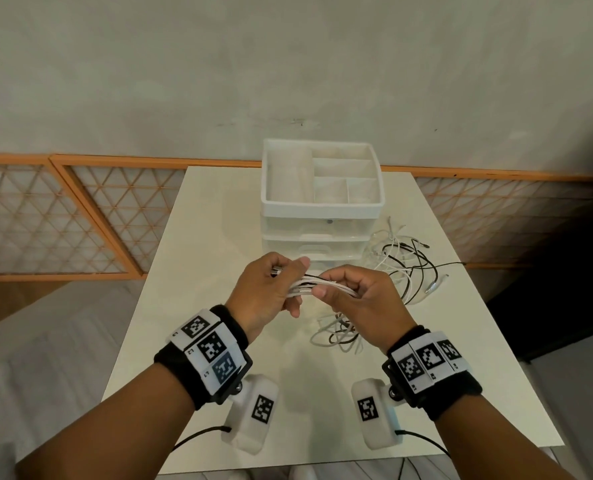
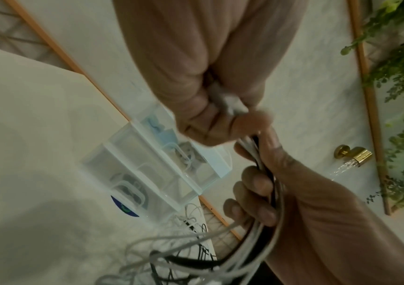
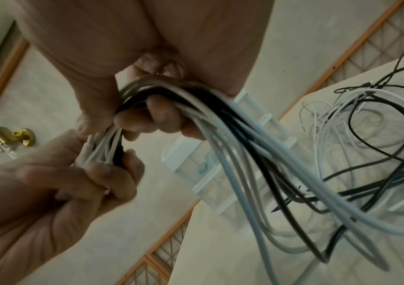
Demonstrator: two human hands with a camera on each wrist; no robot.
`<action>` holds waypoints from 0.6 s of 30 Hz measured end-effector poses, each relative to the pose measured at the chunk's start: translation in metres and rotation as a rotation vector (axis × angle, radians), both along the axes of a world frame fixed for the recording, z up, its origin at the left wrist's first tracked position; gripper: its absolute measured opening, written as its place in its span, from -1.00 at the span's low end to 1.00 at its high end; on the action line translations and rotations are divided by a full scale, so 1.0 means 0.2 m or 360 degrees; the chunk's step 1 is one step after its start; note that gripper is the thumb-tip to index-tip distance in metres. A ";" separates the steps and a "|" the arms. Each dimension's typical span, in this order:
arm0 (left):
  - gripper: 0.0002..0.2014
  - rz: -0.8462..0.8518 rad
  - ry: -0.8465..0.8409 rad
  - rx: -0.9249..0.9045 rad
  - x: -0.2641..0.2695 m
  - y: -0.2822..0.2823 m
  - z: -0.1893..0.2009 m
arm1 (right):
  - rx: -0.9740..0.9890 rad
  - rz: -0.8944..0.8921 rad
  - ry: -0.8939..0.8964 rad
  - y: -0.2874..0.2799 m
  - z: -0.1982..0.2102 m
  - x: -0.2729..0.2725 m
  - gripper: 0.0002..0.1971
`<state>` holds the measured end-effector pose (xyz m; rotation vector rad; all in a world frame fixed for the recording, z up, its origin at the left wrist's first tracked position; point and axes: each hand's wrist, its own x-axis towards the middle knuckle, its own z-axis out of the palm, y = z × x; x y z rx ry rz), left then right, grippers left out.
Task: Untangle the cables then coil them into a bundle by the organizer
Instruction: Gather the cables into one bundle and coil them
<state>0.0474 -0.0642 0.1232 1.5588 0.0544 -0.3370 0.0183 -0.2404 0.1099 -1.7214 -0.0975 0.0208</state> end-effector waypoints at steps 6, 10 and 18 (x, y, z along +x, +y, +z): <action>-0.51 -0.0002 -0.0685 0.0803 0.08 0.05 0.15 | -0.0281 0.0131 0.0005 0.00 -0.01 0.03 -0.92; -0.43 -0.0693 -0.0712 0.1068 0.04 -0.08 0.18 | -0.0412 0.0208 -0.0186 0.06 0.07 0.06 -0.75; -0.31 -0.0502 -0.0606 0.1295 0.09 -0.03 0.25 | -0.0516 -0.0059 -0.0490 -0.04 0.06 0.09 -0.87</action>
